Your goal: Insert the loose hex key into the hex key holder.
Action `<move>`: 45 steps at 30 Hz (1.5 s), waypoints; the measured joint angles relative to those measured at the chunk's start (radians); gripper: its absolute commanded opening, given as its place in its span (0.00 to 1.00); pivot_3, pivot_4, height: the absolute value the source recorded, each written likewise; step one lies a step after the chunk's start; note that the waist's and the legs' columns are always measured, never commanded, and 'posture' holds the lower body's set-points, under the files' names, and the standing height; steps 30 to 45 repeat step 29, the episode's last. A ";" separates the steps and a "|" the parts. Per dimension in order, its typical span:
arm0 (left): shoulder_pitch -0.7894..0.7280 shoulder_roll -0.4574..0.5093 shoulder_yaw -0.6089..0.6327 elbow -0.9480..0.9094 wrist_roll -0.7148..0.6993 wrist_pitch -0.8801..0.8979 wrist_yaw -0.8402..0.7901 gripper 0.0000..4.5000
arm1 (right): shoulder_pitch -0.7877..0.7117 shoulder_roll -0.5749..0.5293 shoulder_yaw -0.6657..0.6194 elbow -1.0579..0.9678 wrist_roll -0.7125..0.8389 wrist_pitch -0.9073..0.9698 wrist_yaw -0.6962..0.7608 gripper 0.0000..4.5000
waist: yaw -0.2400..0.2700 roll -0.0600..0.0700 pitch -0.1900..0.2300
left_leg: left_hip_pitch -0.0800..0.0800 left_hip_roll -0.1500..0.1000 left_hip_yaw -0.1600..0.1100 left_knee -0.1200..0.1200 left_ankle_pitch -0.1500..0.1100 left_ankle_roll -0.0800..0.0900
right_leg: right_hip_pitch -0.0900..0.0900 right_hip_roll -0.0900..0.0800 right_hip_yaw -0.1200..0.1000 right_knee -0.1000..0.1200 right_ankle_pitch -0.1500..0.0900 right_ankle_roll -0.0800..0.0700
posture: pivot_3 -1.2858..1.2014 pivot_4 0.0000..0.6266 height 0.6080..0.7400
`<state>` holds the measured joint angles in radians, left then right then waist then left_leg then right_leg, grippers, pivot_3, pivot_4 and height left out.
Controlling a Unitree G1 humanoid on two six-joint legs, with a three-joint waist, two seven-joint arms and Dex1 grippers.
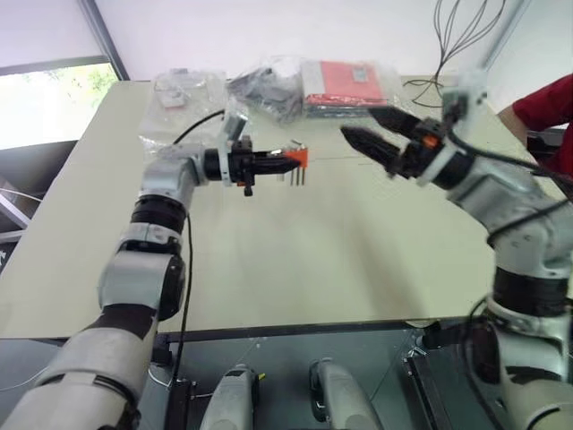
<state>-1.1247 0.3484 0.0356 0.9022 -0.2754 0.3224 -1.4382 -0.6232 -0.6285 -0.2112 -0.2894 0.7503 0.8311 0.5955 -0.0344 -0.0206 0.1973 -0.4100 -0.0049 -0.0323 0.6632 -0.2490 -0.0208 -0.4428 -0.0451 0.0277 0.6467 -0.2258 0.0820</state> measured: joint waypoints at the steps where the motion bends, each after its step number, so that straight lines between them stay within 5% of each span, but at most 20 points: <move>1: 0.019 0.000 -0.015 -0.012 0.009 0.004 0.007 0.00 | 0.014 -0.001 0.000 -0.007 0.000 0.003 -0.003 0.91 | -0.002 0.000 0.000 | 0.001 0.000 0.000 0.000 0.000 0.000 | 0.000 0.000 0.000 0.000 0.000 0.000 | 0.52 0.24 1.00; 11: 0.129 0.029 -0.049 0.082 0.075 0.090 0.178 0.00 | 0.114 -0.010 0.019 -0.042 -0.025 0.002 -0.037 0.91 | -0.002 0.000 0.000 | 0.002 0.001 0.000 0.002 0.000 0.000 | 0.002 0.001 0.001 0.001 0.000 0.000 | 0.52 0.24 1.00; 19: 0.128 0.034 -0.019 0.115 0.075 0.111 0.251 0.82 | 0.132 -0.010 0.051 -0.041 -0.042 0.000 -0.028 0.92 | 0.005 0.000 0.000 | 0.002 0.000 0.000 0.002 0.000 0.000 | 0.002 0.000 0.000 0.000 0.000 0.000 | 0.52 0.24 1.00; 29: 0.136 0.099 0.013 0.151 0.139 -0.174 0.452 0.82 | 0.213 -0.071 0.069 -0.063 -0.106 -0.013 0.007 0.92 | 0.022 0.000 0.000 | 0.002 0.000 0.001 0.002 0.000 0.000 | 0.002 0.000 0.000 0.000 0.000 0.000 | 0.52 0.24 1.00; 45: 0.136 0.099 0.013 0.151 0.139 -0.174 0.452 0.82 | 0.213 -0.071 0.069 -0.063 -0.106 -0.013 0.007 0.92 | 0.022 0.000 0.000 | 0.002 0.000 0.001 0.002 0.000 0.000 | 0.002 0.000 0.000 0.000 0.000 0.000 | 0.52 0.24 1.00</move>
